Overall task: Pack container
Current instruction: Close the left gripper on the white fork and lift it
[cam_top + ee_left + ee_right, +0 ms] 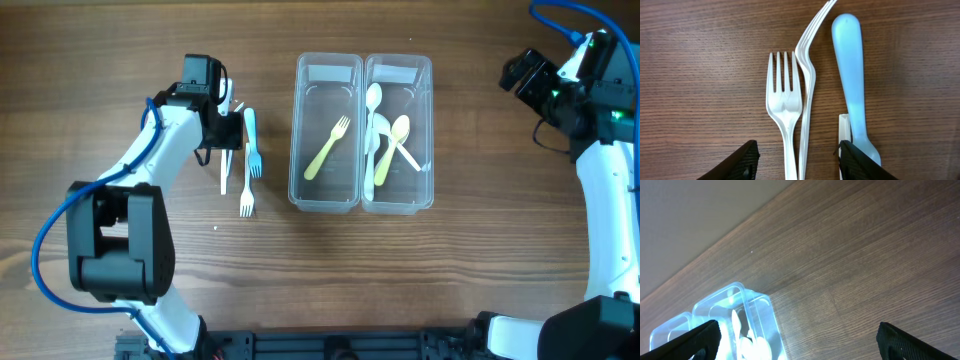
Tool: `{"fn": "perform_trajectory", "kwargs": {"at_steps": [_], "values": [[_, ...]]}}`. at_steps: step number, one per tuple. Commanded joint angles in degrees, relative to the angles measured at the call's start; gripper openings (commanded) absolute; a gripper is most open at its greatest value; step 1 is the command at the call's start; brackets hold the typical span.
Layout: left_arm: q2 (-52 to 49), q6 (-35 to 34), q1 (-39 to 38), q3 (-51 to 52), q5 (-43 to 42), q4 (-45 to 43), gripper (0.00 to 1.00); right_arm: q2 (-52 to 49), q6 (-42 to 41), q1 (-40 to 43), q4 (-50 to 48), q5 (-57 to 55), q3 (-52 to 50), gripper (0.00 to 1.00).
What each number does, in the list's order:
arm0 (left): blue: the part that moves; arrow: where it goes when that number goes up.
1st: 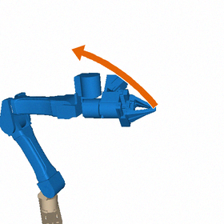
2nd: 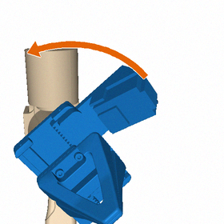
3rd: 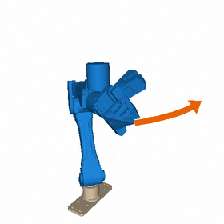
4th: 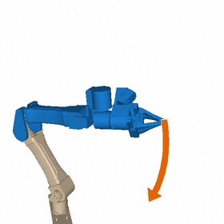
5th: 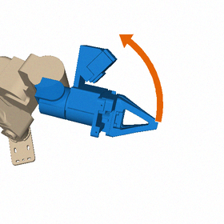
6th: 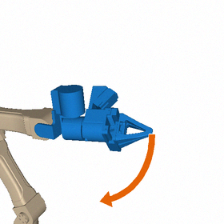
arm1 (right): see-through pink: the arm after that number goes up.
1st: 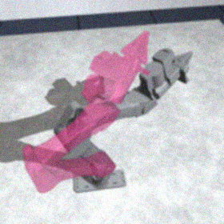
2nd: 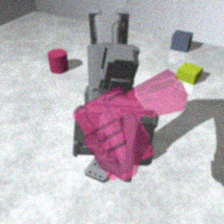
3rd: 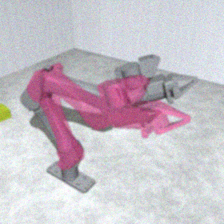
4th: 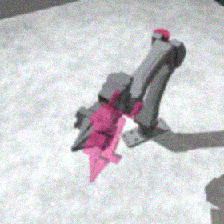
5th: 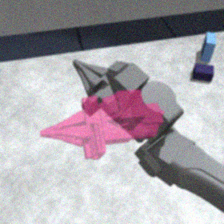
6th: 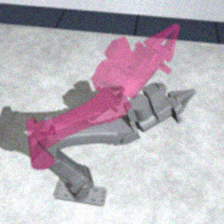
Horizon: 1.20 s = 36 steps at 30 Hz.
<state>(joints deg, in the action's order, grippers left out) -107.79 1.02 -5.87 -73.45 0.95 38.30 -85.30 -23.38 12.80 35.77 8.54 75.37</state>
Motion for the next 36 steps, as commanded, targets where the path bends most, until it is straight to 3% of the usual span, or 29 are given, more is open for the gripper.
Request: {"fn": "perform_trajectory", "kwargs": {"at_steps": [1,10,18,25,28,36], "values": [[-3.2,0.3,0.4,0.1,-0.4,-0.4,0.55,-0.7,-0.8,0.0,-0.2,0.3,0.0,1.00],[-6.7,0.3,0.9,0.1,2.5,-0.9,0.56,-0.7,-0.8,0.0,-0.2,0.3,0.0,1.00],[-4.0,0.2,0.9,0.0,-1.6,0.3,0.50,-0.7,-0.8,0.0,-0.2,0.3,0.0,1.00],[1.1,0.3,1.0,0.0,2.1,0.4,0.56,-0.7,-0.8,0.0,-0.2,0.3,0.0,1.00],[0.2,0.8,1.6,0.1,3.2,0.2,0.61,-0.7,-0.8,0.0,-0.2,0.3,0.0,1.00],[-4.4,3.3,3.1,0.1,3.2,0.0,0.61,-0.7,-0.8,0.0,-0.2,0.3,0.0,1.00]]}}
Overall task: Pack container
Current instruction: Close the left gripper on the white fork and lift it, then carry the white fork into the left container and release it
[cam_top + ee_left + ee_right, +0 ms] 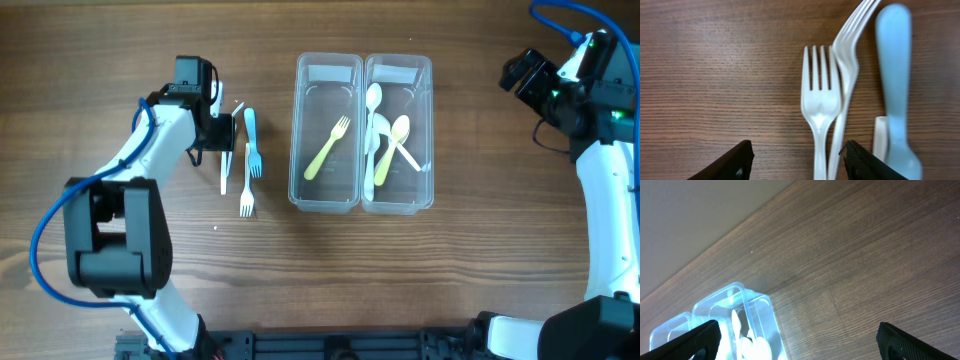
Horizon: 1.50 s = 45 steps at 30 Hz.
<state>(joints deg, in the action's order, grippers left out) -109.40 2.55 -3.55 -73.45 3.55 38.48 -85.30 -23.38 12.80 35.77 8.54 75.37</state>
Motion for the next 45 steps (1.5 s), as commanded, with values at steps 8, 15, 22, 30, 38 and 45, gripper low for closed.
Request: {"fn": "perform_trajectory", "kwargs": {"at_steps": [8,15,22,30,38,45], "values": [[-4.1,3.3,0.8,0.6,-0.5,0.2,0.61,-0.7,-0.8,0.0,-0.2,0.3,0.0,1.00],[-4.2,3.3,0.9,4.3,-0.5,-2.4,0.61,-0.7,-0.8,0.0,-0.2,0.3,0.0,1.00],[-4.2,3.0,0.8,6.9,-0.5,-3.3,0.49,-0.7,-0.8,0.0,-0.2,0.2,0.0,1.00],[-4.2,3.0,0.8,6.9,-0.5,-3.2,0.16,-0.7,-0.8,0.0,-0.2,0.3,0.0,1.00],[-2.7,3.0,0.7,2.7,-0.5,2.4,0.04,-0.7,-0.8,0.0,-0.2,0.3,0.0,1.00],[5.2,0.6,-0.9,-13.4,-2.1,15.7,0.04,-0.7,-0.8,0.0,-0.2,0.3,0.0,1.00]]}}
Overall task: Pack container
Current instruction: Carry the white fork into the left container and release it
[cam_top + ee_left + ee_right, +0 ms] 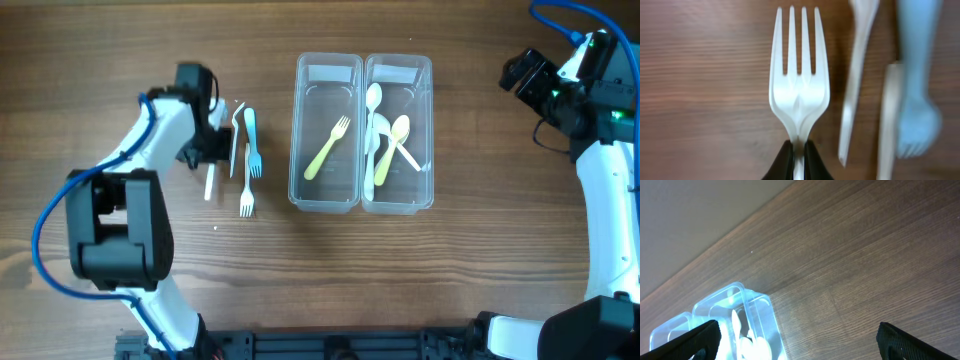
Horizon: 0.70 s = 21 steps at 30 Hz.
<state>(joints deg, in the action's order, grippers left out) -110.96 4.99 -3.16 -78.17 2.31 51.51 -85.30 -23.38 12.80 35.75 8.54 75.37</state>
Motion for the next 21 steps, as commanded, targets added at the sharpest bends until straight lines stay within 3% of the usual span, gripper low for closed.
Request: {"fn": "perform_trajectory", "kwargs": {"at_steps": [1,5,10,16,21], "values": [[7.7,-2.2,-2.0,-10.7,-2.2,3.7,0.04,-0.7,-0.8,0.0,-0.1,0.3,0.0,1.00],[12.2,-5.1,-7.6,-15.4,-9.2,3.4,0.04,-0.7,-0.8,0.0,-0.1,0.3,0.0,1.00],[13.2,-12.2,-18.0,-15.4,-9.6,-1.3,0.04,-0.7,-0.8,0.0,-0.1,0.3,0.0,1.00],[7.8,-18.9,-26.9,-15.4,-1.3,-3.3,0.04,-0.7,-0.8,0.0,-0.2,0.3,0.0,1.00],[-0.2,-19.2,-29.6,-15.4,-1.2,-4.3,0.07,-0.7,-0.8,0.0,-0.2,0.3,0.0,1.00]]}}
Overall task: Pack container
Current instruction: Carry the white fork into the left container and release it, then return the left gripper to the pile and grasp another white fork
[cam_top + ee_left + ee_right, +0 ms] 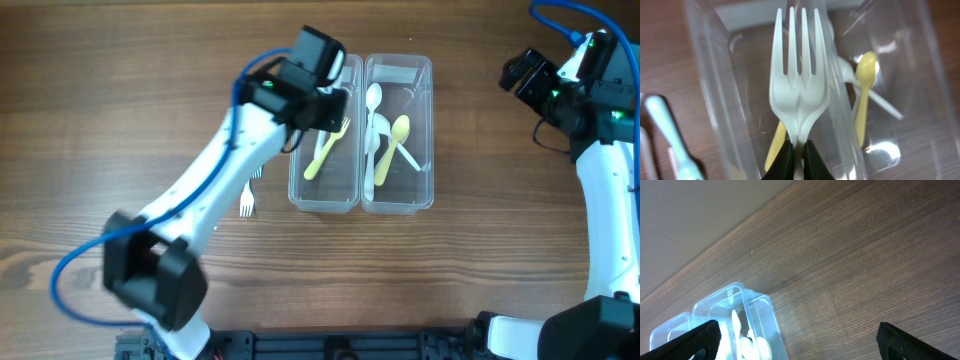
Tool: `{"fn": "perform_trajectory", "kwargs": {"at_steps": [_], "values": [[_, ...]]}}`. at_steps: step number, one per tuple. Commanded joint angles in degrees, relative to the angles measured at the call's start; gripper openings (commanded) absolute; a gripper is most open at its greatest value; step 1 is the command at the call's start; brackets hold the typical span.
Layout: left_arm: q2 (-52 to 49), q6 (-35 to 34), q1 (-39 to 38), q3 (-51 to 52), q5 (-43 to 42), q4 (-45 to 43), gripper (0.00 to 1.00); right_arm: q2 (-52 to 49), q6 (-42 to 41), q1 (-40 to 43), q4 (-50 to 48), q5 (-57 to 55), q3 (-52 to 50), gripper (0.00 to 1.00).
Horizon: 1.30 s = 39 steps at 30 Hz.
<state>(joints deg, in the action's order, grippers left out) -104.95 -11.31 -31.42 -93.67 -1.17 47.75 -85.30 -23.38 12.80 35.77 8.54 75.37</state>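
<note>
My left gripper [799,162] is shut on the handle of a white plastic fork [799,95]. It holds the fork tines-forward over the left clear container [297,130], and in the overhead view the left gripper [325,105] is above that bin. A yellow fork [325,148] lies inside it. The right clear container [430,130] holds a yellow spoon [865,85] and white spoons. My right gripper [797,337] stands wide open with nothing in it, off at the table's far right.
A light blue fork [670,132] lies on the wooden table left of the bins. Another white fork [246,203] shows just below my left arm, which hides the other loose cutlery. The two bins stand side by side, touching.
My left gripper, shut on the white fork, was low at the table left of the cutlery row. Now it holds the fork over the left container. The right arm has not moved.
First my left gripper hung open over the row of forks on the table. Then it stood further left with the white fork between its open fingers. Then it was shut on that fork's handle, and now the fork is over the left bin.
</note>
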Motion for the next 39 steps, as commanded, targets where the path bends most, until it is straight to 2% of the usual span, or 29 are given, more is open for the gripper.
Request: {"fn": "perform_trajectory", "kwargs": {"at_steps": [1,5,10,13,17,19,22,25,29,35,39], "values": [[-7.5,-2.9,-1.5,0.1,2.3,-0.8,0.11,-0.7,-0.8,0.0,-0.2,0.3,0.0,1.00],[-9.4,-3.8,-1.7,0.1,2.1,-1.3,0.29,-0.7,-0.8,0.0,-0.2,0.3,0.0,1.00],[-5.9,-4.2,-0.8,-3.1,2.1,0.4,0.45,-0.7,-0.8,0.0,-0.2,0.3,0.0,1.00],[-1.3,-3.9,0.7,-5.0,3.5,2.3,0.50,-0.7,-0.8,0.0,-0.2,0.3,0.0,1.00],[3.2,-3.9,3.4,-5.0,10.9,4.3,0.58,-0.7,-0.8,0.0,-0.2,0.3,0.0,1.00],[3.5,-3.9,5.8,-5.0,14.8,6.4,0.59,-0.7,-0.8,0.0,-0.2,0.2,0.0,1.00],[1.4,-0.8,10.3,-3.6,15.2,9.0,0.58,-0.7,-0.8,0.0,-0.2,0.3,0.0,1.00],[-2.1,-0.7,14.4,-1.1,14.7,8.7,0.56,-0.7,-0.8,0.0,-0.2,0.3,0.0,1.00],[-7.4,-0.7,18.6,0.0,11.8,8.7,0.46,-0.7,-0.8,0.0,-0.2,0.3,0.0,1.00],[-13.6,-0.3,20.9,0.0,10.1,8.1,0.49,-0.7,-0.8,0.0,-0.2,0.3,0.0,1.00],[-16.9,5.0,21.0,0.0,8.7,7.5,0.52,-0.7,-0.8,0.0,-0.2,0.2,0.0,1.00]]}}
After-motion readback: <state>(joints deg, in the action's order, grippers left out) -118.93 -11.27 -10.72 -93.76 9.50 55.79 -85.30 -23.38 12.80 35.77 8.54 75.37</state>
